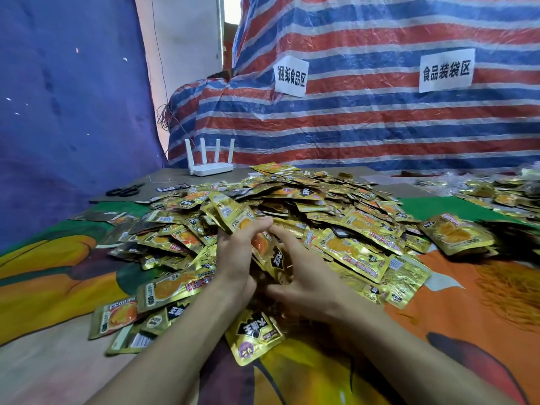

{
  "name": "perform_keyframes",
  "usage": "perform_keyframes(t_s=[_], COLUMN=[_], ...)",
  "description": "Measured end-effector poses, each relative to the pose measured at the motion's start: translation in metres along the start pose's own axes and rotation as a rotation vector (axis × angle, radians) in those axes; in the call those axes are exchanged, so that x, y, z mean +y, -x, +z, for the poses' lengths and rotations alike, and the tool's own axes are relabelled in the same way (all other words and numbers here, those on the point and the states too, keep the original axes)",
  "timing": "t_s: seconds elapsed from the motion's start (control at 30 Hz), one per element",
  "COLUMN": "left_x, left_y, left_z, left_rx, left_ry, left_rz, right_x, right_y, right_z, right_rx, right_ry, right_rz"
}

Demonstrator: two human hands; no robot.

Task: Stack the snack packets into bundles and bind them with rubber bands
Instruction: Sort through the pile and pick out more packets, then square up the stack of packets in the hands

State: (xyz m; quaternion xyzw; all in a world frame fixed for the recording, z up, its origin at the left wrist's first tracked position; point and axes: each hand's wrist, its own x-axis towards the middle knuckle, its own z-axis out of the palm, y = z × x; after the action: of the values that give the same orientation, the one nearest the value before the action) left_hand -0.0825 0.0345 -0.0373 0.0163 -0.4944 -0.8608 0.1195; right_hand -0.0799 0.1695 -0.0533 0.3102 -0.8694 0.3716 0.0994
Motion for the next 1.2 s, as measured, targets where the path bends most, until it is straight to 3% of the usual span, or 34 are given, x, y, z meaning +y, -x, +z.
perform_keyframes(t_s=[0.1, 0.27, 0.53, 0.67, 0.77, 1.0, 1.1, 1.2], left_x=[0.004, 0.004, 0.001, 0.001, 0.001, -0.019, -0.019, -0.018], left_y=[0.004, 0.002, 0.001, 0.002, 0.0, 0.001, 0.006, 0.011], left_z=[0.002, -0.002, -0.001, -0.002, -0.006, -0.006, -0.005, -0.002], left_rx=[-0.043, 0.001, -0.027, -0.009, -0.119, -0.28, -0.371, -0.483], left_ry=[0.031, -0.106, -0.099, -0.018, 0.044, -0.288, -0.433, -0.494], left_rz=[-0.029, 0.108, 0.092, 0.106, 0.031, 0.295, 0.471, 0.544], right_x=[0.001, 0.002, 0.001, -0.004, -0.007, -0.006, -0.005, 0.001], right_y=[-0.002, 0.0, 0.0, 0.0, -0.001, 0.015, 0.02, 0.029], right_z=[0.003, 0.002, 0.006, 0.004, 0.002, -0.023, -0.043, -0.072], right_rx=[0.08, 0.086, 0.081, 0.002, -0.018, -0.076, -0.03, -0.019], right_ry=[-0.052, -0.155, -0.195, -0.143, -0.006, 0.076, 0.008, -0.071], right_rz=[0.006, 0.065, 0.089, 0.09, 0.096, 0.072, 0.003, 0.087])
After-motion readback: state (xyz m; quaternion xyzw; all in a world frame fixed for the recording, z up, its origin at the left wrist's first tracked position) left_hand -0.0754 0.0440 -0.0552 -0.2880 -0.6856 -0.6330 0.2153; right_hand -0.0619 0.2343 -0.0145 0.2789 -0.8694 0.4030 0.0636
